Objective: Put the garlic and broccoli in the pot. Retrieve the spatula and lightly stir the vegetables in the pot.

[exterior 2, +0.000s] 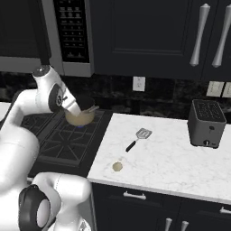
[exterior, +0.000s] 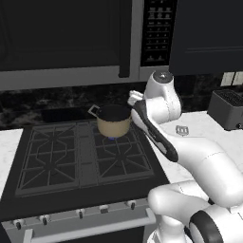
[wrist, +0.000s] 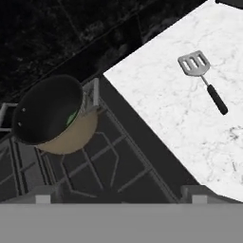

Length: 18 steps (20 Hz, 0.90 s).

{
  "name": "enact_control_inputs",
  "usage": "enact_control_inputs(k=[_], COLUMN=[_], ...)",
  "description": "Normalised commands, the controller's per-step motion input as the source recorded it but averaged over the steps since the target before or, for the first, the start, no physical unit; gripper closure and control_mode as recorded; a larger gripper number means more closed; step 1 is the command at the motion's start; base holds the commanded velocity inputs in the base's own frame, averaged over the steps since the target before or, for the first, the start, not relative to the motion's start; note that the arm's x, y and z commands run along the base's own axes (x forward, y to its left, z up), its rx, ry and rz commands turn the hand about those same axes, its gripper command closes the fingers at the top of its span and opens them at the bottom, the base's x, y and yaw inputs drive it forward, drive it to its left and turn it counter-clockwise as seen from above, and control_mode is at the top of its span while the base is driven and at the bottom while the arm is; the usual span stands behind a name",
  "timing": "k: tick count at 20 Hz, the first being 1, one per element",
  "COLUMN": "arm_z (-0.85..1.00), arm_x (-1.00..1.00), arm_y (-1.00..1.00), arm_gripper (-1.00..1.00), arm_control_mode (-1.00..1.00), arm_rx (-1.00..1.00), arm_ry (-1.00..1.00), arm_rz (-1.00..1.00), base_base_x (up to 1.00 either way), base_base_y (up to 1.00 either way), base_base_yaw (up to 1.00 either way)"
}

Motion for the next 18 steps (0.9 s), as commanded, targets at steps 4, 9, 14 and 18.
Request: enact_control_inputs(k=[4,9,14,18], arm_z=[0.04,-0.36,-0.62,-0.75], arm_x=[-0.59,-0.59,-0.73,-0.82], arm_y=[-0.90,-1.00,-0.87,-0.67], arm_gripper=[-1.00,-1.00,-1.00,-1.00], arm_control_mode=[-1.00,-1.00,-1.00,-1.00], arm_rx=[0.18,0.02,0.00,0.00], arm_ry=[0.43,0.24,0.09,0.00], arm_rz=[-0.27,-0.07,0.04,0.09], base_base_x=[0.00,0.00,0.00,0.00], base_base_y=[0.00,0.00,0.00,0.00], base_base_yaw=[0.00,0.00,0.00,0.00])
